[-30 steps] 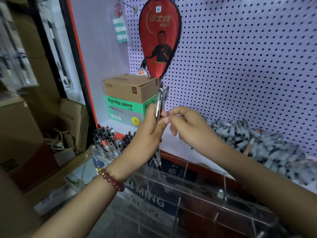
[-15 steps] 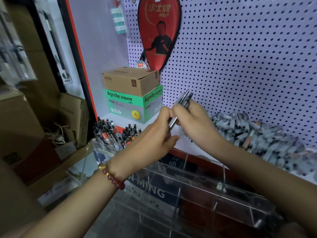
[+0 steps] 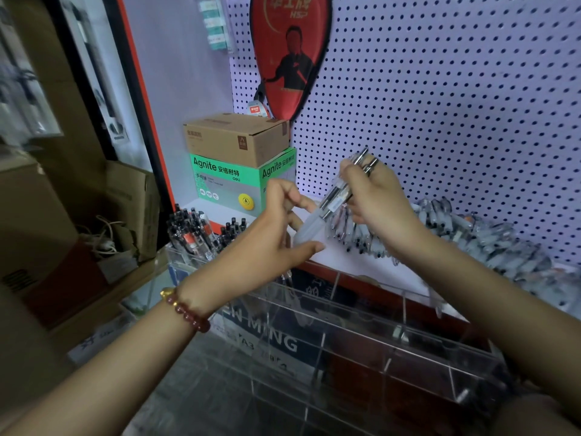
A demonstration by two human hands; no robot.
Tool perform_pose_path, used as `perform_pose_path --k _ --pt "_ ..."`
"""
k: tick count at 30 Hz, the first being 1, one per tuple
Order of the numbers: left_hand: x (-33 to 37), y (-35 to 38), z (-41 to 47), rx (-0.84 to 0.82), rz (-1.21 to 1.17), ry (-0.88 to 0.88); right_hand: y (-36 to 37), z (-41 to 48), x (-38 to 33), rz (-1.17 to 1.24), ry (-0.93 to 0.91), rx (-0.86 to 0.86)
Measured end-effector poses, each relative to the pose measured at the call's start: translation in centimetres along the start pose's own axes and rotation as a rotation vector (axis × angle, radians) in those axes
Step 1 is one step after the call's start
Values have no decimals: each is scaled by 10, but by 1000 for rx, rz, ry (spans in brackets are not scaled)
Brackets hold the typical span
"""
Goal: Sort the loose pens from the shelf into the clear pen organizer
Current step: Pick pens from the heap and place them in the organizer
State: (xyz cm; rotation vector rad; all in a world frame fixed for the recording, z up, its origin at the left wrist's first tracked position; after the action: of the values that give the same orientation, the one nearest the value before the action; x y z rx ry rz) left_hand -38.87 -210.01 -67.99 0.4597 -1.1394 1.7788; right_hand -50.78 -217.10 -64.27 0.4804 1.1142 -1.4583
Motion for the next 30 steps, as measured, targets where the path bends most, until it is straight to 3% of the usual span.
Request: perform_pose_path --k 4,12,17,23,30 --pt "-14 -14 -5 -23 129 -70 6 -1 3 -176 -84 -48" --pt "-32 -23 -15 -113 317 -191 42 -15 27 -465 -87 -369" --pt "-30 -20 -18 -164 421 -183 63 -26 43 -596 -65 -674" --pt "-29 -19 -17 -167 545 -127 64 -31 44 -563 -28 -740" --pt "-27 -20 -15 -131 441 -137 64 -33 44 -451 61 -679"
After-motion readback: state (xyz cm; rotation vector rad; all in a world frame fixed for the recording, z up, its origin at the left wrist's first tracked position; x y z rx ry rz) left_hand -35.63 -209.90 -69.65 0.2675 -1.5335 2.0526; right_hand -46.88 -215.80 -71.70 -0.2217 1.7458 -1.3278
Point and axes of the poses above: each hand's wrist, its own z-axis towards the middle knuckle, its own y-axis out of the palm, x = y × z, the point moved 7 cm from there along z, towards the middle knuckle, and after that the axes turned 3 degrees about -z, right-handed, at the moved point
